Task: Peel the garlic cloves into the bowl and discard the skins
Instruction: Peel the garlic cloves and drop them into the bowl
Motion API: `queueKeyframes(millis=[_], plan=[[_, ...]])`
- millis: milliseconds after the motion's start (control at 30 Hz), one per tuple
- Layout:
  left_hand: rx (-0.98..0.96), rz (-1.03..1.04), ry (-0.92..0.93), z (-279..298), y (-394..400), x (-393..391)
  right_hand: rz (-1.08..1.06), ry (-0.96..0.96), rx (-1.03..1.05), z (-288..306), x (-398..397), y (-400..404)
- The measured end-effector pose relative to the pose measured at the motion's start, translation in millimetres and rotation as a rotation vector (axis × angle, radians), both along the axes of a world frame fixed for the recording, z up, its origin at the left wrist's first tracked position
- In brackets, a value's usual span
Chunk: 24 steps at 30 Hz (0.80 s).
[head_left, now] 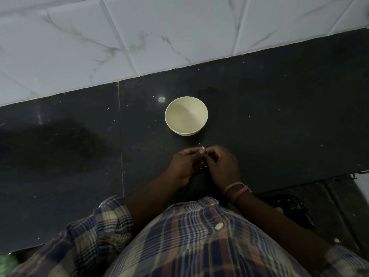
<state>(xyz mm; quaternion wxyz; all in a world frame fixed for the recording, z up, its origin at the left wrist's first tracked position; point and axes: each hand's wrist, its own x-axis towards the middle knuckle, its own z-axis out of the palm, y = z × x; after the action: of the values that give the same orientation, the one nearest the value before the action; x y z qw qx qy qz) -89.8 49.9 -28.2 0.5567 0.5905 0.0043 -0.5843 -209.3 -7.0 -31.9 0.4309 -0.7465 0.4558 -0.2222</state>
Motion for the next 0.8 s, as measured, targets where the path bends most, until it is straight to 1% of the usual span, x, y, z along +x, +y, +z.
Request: queueKeyframes(millis=[67, 100, 267, 433, 533, 633, 800], plan=[[-0.001, 0.003, 0.02, 0, 0, 2, -0.056, -0.078, 0.152, 4, 1, -1], [-0.003, -0.001, 0.022, 0, 0, 2, -0.066, -0.105, 0.178, 5, 1, -2], [-0.004, 0.006, -0.005, 8, -2, 1, -0.105, -0.167, 0.197, 2, 1, -1], [-0.014, 0.047, -0.029, 12, -4, -3, -0.154, -0.317, 0.346, 8, 5, -1], [-0.025, 0.137, -0.033, 13, -5, -6, -0.217, -0.361, 0.396, 9, 7, -3], [-0.095, 0.168, 0.0, 17, -3, -5, -0.203, -0.376, 0.394, 12, 6, -7], [-0.156, 0.15, 0.117, 21, -1, -1, -0.21, -0.454, 0.516, 14, 6, -11]])
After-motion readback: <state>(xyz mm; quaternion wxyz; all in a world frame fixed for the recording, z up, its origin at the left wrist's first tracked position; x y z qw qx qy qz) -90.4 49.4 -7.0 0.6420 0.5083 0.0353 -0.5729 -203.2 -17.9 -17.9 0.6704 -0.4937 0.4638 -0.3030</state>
